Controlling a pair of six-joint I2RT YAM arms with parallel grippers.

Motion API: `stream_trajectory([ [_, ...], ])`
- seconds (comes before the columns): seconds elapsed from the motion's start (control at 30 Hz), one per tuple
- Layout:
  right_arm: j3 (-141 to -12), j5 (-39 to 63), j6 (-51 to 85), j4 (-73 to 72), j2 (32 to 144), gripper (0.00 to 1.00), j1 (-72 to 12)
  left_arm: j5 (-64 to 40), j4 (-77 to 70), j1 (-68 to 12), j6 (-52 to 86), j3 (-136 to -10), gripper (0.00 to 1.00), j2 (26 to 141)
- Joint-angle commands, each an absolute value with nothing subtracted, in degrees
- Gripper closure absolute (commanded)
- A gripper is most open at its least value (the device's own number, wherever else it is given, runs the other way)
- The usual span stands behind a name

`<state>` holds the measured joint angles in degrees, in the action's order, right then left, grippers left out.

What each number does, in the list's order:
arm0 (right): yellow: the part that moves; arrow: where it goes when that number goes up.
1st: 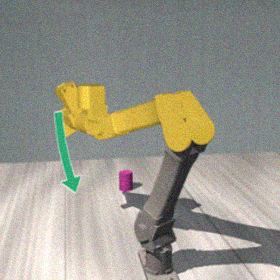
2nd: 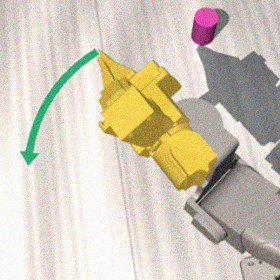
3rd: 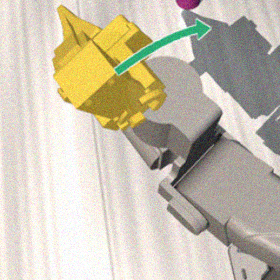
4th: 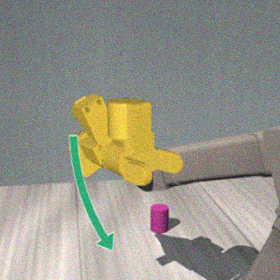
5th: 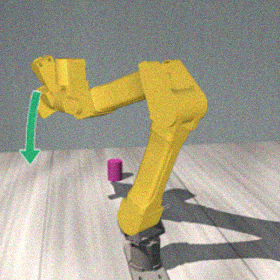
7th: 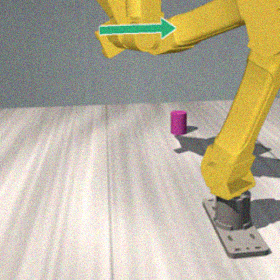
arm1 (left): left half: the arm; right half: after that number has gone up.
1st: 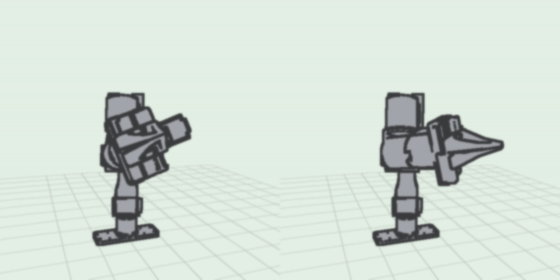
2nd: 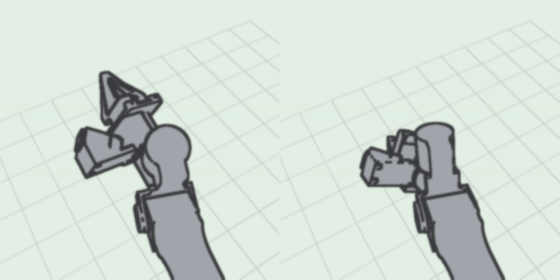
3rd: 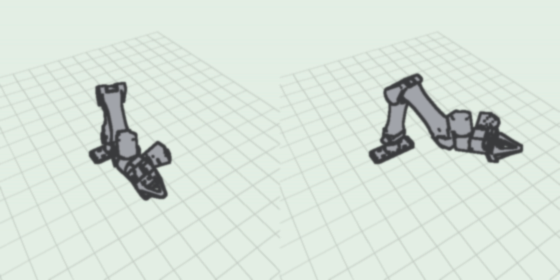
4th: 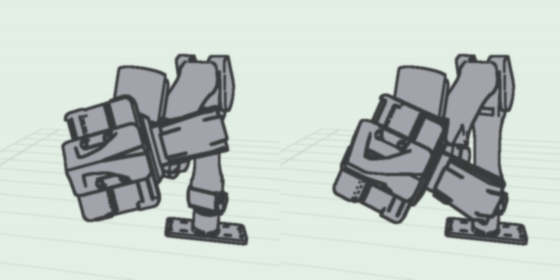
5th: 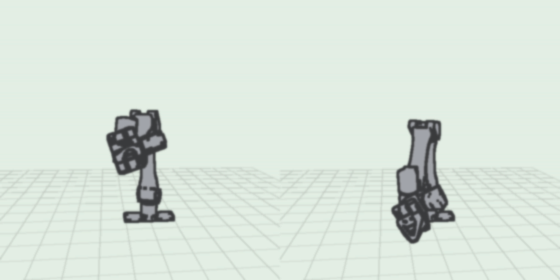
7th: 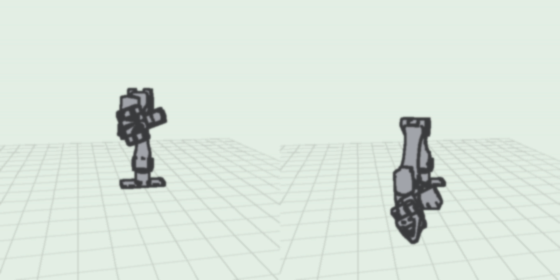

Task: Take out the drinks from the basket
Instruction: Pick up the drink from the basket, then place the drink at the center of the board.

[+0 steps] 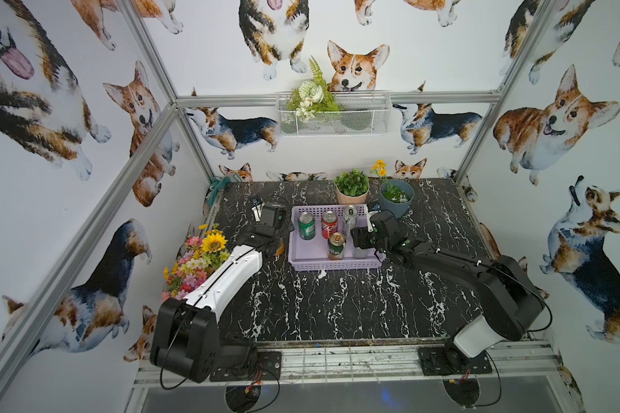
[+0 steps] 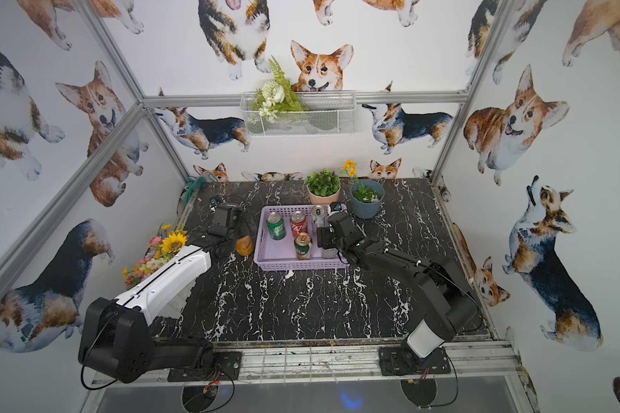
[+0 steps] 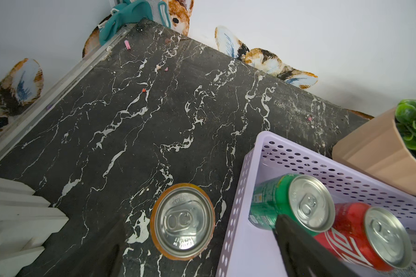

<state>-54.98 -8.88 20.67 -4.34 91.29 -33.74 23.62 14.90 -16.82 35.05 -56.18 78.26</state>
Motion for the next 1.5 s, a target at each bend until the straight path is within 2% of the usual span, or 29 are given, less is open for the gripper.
stream_trajectory([
  [0.0,-55.05,-7.42,20.15,-6.14,92.06,0.32,-33.86,22.86,15.24,-16.87,34.12,-56.47,0.0,78.22],
  [0.2,-54.32,-7.03,19.9,-6.56,91.4,0.64,-33.89,22.41,15.03,-17.11,33.76,-56.51,0.0,78.22],
  [0.33,-55.19,-7.67,18.77,-6.59,89.88,1.0,-33.84,22.42,14.92,-17.31,33.4,-56.81,0.0,78.22],
  [0.57,-60.4,-11.86,15.94,-3.62,84.17,1.0,-33.86,19.89,14.44,-17.92,32.33,-57.57,0.0,79.06],
  [0.8,-60.12,-24.7,15.95,0.41,76.57,1.0,-32.9,11.82,12.7,-19.93,30.07,-59.33,0.0,81.88],
  [0.9,-58.22,-29.78,16.86,1.36,73.4,1.0,-30.35,7.87,11.54,-20.28,29.68,-59.39,0.0,83.1],
  [1.0,-55.84,-29.69,20.09,2.44,72.44,1.0,-25.84,6.37,10.92,-20.59,29.53,-59.33,0.0,83.83],
  [1.2,-50.0,-24.91,21.83,-4.18,78.12,1.0,-24.15,5.27,10.15,-21.57,27.66,-59.27,0.0,83.93],
  [1.47,-46.49,-27.16,23.64,-9.07,83.89,1.0,-22.97,4.34,9.6,-24.22,25.43,-59.3,0.0,84.81],
])
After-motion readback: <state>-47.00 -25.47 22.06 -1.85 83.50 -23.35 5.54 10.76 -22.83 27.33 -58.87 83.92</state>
